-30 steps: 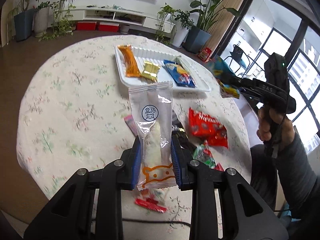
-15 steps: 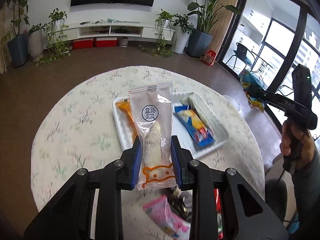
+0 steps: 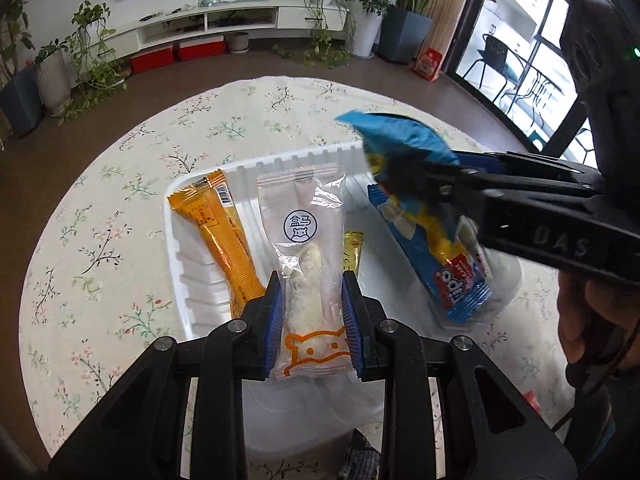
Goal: Organize snacks
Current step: 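Carry both packets over the white tray and open both tools to release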
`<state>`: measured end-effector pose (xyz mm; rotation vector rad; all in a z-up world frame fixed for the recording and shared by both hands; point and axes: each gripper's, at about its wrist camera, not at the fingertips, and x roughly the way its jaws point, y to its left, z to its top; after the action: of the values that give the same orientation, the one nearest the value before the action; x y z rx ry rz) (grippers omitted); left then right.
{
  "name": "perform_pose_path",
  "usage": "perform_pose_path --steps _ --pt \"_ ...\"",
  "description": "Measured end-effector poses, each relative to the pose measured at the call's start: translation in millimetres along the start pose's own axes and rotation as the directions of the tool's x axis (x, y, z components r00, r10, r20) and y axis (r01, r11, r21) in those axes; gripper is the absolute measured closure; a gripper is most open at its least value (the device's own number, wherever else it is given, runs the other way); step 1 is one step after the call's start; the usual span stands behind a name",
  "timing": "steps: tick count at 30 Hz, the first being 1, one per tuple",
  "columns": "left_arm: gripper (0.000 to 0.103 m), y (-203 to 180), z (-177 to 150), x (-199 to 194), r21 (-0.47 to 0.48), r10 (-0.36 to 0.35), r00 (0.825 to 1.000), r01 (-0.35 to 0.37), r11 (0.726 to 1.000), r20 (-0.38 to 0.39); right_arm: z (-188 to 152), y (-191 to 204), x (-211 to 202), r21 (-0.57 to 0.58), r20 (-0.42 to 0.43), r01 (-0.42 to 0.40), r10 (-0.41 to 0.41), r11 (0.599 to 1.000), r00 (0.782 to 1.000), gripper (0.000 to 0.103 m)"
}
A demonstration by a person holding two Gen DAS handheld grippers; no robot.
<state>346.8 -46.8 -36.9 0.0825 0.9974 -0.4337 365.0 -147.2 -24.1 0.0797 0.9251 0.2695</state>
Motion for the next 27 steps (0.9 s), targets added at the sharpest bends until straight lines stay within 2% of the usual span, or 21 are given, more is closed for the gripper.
perform_pose_path --steps 8,14,20,23,24,27 --pt "0.077 4 -9 20 0.027 0.038 0.999 -0.037 0.999 -0.037 -11 9 38 -0.068 -0.044 0.065 -0.068 0.996 0.997 0.060" --pt "0.077 1 -14 25 0.030 0.049 0.998 -0.048 0.998 -0.046 -17 20 47 -0.142 -0.043 0.111 -0.118 0.984 0.992 0.059" --pt "0.075 4 -15 24 0.015 0.054 0.997 -0.053 0.998 -0.051 -20 24 50 -0.169 -0.046 0.122 -0.131 0.978 0.990 0.057" --pt "0.066 4 -13 23 0.007 0.066 0.996 -0.065 0.998 -0.052 -21 22 48 -0.149 -0.054 0.107 -0.116 0.983 0.992 0.049" --pt "0.055 5 -13 23 0.002 0.070 0.996 -0.070 0.998 -0.050 -21 21 48 -0.146 -0.059 0.106 -0.116 0.984 0.992 0.045" --pt "0.052 6 -14 23 -0.007 0.065 0.997 -0.066 0.998 -0.049 -22 21 48 -0.148 -0.067 0.103 -0.114 0.984 0.991 0.044"
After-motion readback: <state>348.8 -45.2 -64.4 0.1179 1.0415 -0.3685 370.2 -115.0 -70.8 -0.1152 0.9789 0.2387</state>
